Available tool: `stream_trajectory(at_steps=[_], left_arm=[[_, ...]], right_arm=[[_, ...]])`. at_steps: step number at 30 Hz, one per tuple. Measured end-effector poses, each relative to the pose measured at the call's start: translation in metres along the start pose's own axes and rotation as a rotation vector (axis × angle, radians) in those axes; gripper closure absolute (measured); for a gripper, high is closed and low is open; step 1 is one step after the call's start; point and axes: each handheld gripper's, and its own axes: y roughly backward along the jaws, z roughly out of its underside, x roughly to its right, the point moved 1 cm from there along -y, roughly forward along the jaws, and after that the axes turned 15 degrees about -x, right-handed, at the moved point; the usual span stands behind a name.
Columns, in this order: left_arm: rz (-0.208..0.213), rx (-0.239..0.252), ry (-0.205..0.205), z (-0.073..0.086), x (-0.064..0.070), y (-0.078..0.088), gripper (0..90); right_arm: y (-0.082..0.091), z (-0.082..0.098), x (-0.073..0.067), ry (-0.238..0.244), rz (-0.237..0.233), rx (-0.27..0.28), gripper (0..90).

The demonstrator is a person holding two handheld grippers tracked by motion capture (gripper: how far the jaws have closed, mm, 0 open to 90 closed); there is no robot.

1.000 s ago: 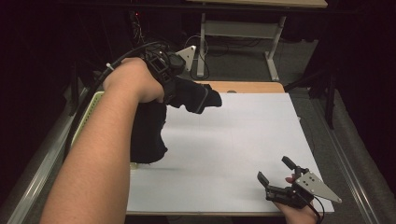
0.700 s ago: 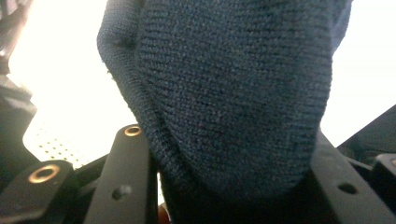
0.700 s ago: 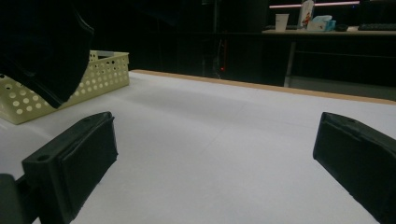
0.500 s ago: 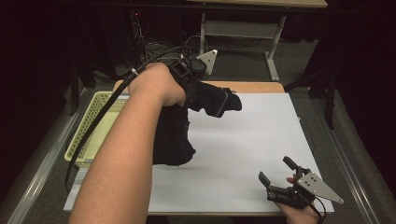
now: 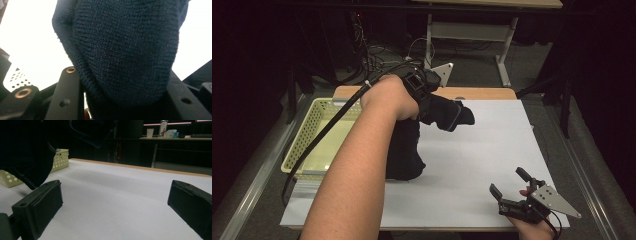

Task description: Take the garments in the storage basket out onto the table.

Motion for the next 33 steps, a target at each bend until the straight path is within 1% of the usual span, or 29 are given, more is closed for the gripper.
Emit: stream_trajectory(at_steps=[4, 7, 10, 16, 18, 20, 22, 25, 26, 27, 28, 29, 31, 32, 33], left_arm=[[0.018, 0.016, 0.008, 0.001, -0.001, -0.004, 59.2], [0.02, 0.016, 0.029, 0.001, -0.004, -0.009, 59.0], [0.022, 0.028, 0.038, 0.002, -0.006, -0.015, 58.9], [0.06, 0.079, 0.067, 0.003, -0.009, -0.035, 58.9], [0.071, 0.096, 0.067, 0.003, -0.01, -0.042, 58.9], [0.078, 0.132, 0.075, 0.003, -0.011, -0.05, 58.9], [0.09, 0.153, 0.077, 0.004, -0.013, -0.058, 58.9], [0.113, 0.193, 0.081, 0.006, -0.014, -0.072, 58.8], [0.125, 0.212, 0.09, 0.007, -0.014, -0.077, 58.8], [0.151, 0.259, 0.101, 0.009, -0.015, -0.087, 58.7], [0.151, 0.259, 0.101, 0.009, -0.015, -0.087, 58.8], [0.185, 0.317, 0.12, 0.01, -0.015, -0.096, 58.7], [0.2, 0.363, 0.127, 0.011, -0.012, -0.106, 58.7], [0.2, 0.363, 0.127, 0.011, -0.012, -0.106, 58.6], [0.207, 0.381, 0.129, 0.011, -0.011, -0.111, 58.6]], right_arm=[[0.0, 0.0, -0.001, 0.001, -0.001, 0.002, 0.6], [0.0, 0.0, -0.001, 0.003, 0.0, 0.0, 0.5], [0.0, 0.0, -0.001, 0.002, 0.0, -0.002, 0.5], [0.0, 0.0, -0.001, 0.007, 0.002, 0.0, 0.6], [0.0, 0.0, -0.002, 0.008, 0.001, -0.001, 0.6], [0.0, 0.0, -0.002, 0.007, 0.001, -0.002, 0.5], [0.0, 0.001, -0.002, 0.004, 0.001, -0.004, 0.5], [0.0, 0.001, -0.002, 0.005, 0.001, -0.008, 0.5], [0.0, 0.001, -0.002, 0.005, 0.001, -0.008, 0.6], [-0.001, 0.001, -0.002, 0.004, 0.001, -0.008, 0.5], [-0.001, 0.001, -0.002, 0.005, 0.001, -0.008, 0.5], [-0.001, 0.001, -0.002, 0.005, 0.001, -0.01, 0.5], [-0.002, 0.002, -0.003, 0.009, 0.001, -0.014, 0.5], [-0.002, 0.002, -0.003, 0.009, 0.001, -0.014, 0.5], [-0.002, 0.002, -0.003, 0.009, 0.001, -0.017, 0.6]])
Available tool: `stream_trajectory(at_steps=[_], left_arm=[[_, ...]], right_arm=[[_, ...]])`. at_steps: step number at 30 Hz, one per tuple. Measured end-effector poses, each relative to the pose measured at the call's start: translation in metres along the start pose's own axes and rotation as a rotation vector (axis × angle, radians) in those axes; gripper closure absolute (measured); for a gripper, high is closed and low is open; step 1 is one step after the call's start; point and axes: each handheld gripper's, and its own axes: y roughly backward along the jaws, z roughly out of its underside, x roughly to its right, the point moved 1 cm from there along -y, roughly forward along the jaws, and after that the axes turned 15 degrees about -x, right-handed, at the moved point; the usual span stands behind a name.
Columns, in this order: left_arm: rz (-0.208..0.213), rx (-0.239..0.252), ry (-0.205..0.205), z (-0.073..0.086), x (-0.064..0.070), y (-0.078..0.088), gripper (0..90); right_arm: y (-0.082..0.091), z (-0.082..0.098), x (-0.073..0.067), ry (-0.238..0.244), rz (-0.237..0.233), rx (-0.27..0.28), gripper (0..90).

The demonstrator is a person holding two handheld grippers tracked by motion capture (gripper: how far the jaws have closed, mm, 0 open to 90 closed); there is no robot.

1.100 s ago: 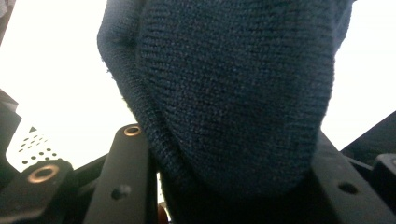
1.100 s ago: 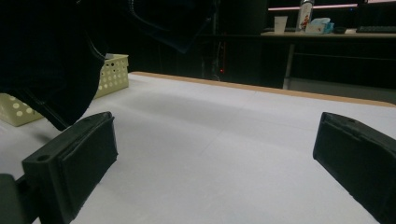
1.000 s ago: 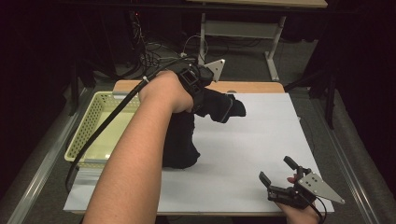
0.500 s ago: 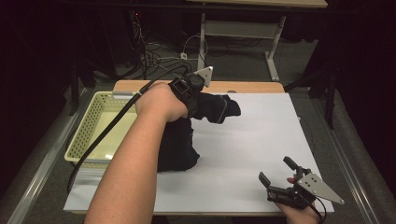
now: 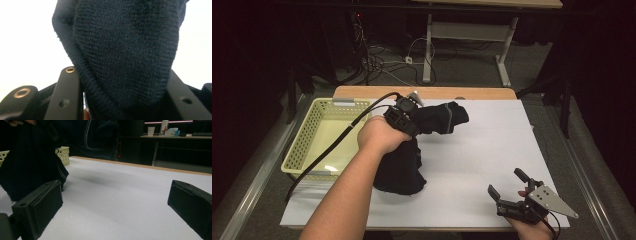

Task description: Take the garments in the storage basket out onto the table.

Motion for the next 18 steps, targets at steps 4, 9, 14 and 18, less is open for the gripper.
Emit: stream_trajectory(at_steps=[4, 9, 14, 18], left_arm=[[0.022, 0.059, 0.012, 0.008, 0.001, -0.019, 58.4], [0.051, 0.133, 0.032, 0.017, 0.003, -0.041, 58.4], [0.074, 0.201, 0.03, 0.025, 0.008, -0.064, 58.4], [0.076, 0.26, 0.015, 0.03, 0.018, -0.082, 58.4]], right_arm=[[0.0, 0.001, -0.001, -0.002, -0.002, 0.001, 0.5], [0.002, 0.002, 0.0, 0.001, 0.003, 0.001, 0.5], [0.002, 0.003, 0.0, -0.001, 0.006, -0.002, 0.6], [0.001, 0.003, -0.002, 0.003, 0.003, -0.008, 0.5]])
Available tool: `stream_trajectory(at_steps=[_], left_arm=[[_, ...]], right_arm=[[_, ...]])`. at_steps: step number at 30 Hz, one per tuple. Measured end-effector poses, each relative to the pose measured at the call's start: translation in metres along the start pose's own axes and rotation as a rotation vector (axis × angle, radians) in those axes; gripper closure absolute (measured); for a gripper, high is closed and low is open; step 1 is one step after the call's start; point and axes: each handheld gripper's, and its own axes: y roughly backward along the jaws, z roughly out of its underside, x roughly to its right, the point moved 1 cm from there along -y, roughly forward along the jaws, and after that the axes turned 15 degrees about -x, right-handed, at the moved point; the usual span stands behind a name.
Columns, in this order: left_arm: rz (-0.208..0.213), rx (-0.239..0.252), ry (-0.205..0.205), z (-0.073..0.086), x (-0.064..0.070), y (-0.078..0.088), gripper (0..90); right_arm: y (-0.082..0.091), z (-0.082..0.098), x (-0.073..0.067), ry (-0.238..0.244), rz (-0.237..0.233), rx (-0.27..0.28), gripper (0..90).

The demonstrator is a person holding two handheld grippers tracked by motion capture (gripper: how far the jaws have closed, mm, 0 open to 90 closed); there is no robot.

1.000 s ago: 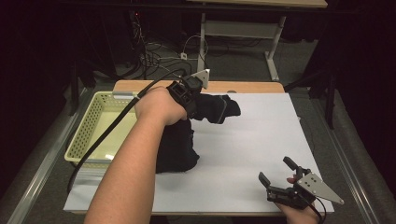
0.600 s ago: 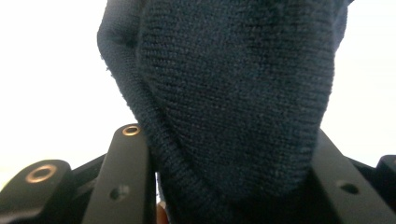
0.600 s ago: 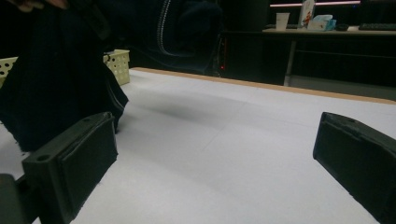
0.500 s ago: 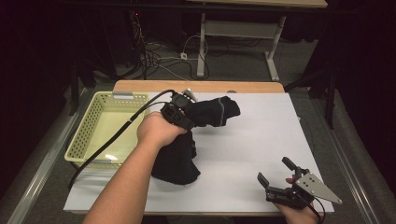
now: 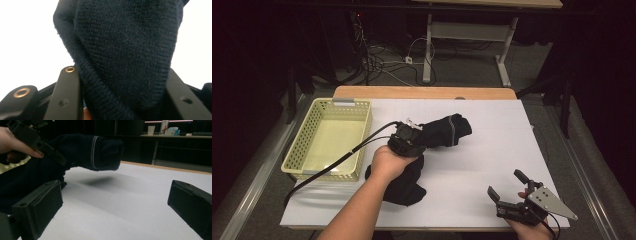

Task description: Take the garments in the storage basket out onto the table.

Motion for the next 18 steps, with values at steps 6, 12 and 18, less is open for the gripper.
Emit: stream_trajectory(at_steps=[6, 12, 18], left_arm=[[-0.002, 0.038, -0.037, 0.008, 0.009, -0.016, 56.8], [-0.003, 0.024, -0.072, 0.014, 0.02, -0.034, 50.4], [0.007, 0.016, -0.072, 0.016, 0.022, -0.039, 38.4]], right_arm=[[-0.002, 0.0, -0.002, 0.008, -0.003, -0.006, 0.6], [-0.004, 0.001, -0.005, 0.018, -0.005, -0.01, 0.5], [-0.006, 0.002, -0.008, 0.025, -0.01, -0.023, 0.5]])
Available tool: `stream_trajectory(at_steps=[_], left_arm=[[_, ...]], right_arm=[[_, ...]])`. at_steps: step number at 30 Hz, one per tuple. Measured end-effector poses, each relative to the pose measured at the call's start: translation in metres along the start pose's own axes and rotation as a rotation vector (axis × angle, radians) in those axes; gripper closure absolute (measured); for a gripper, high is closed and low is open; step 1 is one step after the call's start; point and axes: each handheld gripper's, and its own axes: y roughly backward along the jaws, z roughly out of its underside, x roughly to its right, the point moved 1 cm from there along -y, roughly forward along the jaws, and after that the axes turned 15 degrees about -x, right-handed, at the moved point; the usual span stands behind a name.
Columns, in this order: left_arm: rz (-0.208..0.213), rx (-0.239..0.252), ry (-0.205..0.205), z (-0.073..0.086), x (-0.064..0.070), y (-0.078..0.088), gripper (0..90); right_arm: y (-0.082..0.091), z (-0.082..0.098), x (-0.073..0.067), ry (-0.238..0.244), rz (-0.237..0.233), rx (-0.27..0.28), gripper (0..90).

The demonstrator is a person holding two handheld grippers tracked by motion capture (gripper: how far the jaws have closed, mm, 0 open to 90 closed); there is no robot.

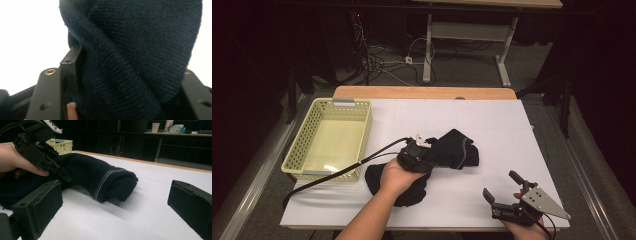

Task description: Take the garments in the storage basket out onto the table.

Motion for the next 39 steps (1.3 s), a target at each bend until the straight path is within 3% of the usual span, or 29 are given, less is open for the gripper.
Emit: stream_trajectory(at_steps=[7, 9, 12, 16, 18, 19, 20, 21, 23, 25, 27, 28, 29, 31, 32, 36, 37, 39], left_arm=[[0.053, 0.012, -0.019, 0.003, -0.002, 0.009, 26.4], [0.056, 0.043, -0.059, 0.008, 0.0, 0.018, 22.6], [0.085, 0.077, -0.066, 0.015, 0.002, 0.029, 13.4], [0.092, 0.116, -0.067, 0.027, 0.003, 0.039, 2.5], [0.093, 0.168, -0.052, 0.044, 0.005, 0.047, 0.0], [0.093, 0.168, -0.052, 0.044, 0.005, 0.047, 0.0], [0.095, 0.212, -0.034, 0.058, 0.004, 0.051, 0.0], [0.095, 0.212, -0.034, 0.058, 0.004, 0.051, 0.0], [0.116, 0.249, -0.007, 0.073, 0.003, 0.054, 0.0], [0.127, 0.283, 0.02, 0.098, 0.001, 0.055, 0.0], [0.124, 0.293, 0.032, 0.113, 0.002, 0.055, 0.0], [0.124, 0.293, 0.032, 0.113, 0.002, 0.055, 0.0], [0.125, 0.299, 0.05, 0.128, 0.003, 0.054, 0.0], [0.131, 0.304, 0.057, 0.136, 0.004, 0.054, 0.0], [0.142, 0.315, 0.067, 0.15, 0.007, 0.054, 0.0], [0.122, 0.331, 0.063, 0.168, 0.013, 0.058, 0.0], [0.12, 0.343, 0.073, 0.173, 0.014, 0.06, 0.0], [0.072, 0.382, 0.111, 0.191, 0.017, 0.063, 0.0]], right_arm=[[0.0, 0.001, -0.002, 0.005, 0.0, -0.006, 0.5], [0.0, 0.001, -0.002, 0.005, 0.001, -0.005, 0.5], [0.0, 0.0, -0.001, 0.004, 0.001, -0.001, 0.5], [-0.002, -0.001, -0.002, 0.005, -0.003, -0.004, 0.5], [-0.006, -0.001, -0.004, 0.013, -0.01, -0.009, 0.6], [-0.008, -0.001, -0.005, 0.014, -0.013, -0.011, 0.6], [-0.009, -0.002, -0.006, 0.017, -0.017, -0.013, 0.5], [-0.009, -0.002, -0.006, 0.017, -0.017, -0.013, 0.5], [-0.014, -0.004, -0.009, 0.027, -0.026, -0.013, 0.5], [-0.016, -0.005, -0.01, 0.025, -0.032, -0.013, 0.5], [-0.016, -0.006, -0.012, 0.031, -0.038, -0.009, 0.5], [-0.016, -0.006, -0.012, 0.031, -0.038, -0.009, 0.5], [-0.017, -0.007, -0.012, 0.035, -0.042, -0.008, 0.5], [-0.017, -0.007, -0.012, 0.036, -0.043, -0.007, 0.5], [-0.018, -0.008, -0.012, 0.032, -0.049, -0.005, 0.5], [-0.019, -0.008, -0.014, 0.045, -0.052, -0.011, 0.5], [-0.019, -0.008, -0.014, 0.045, -0.052, -0.011, 0.5], [-0.019, -0.008, -0.015, 0.043, -0.056, -0.011, 0.4]])
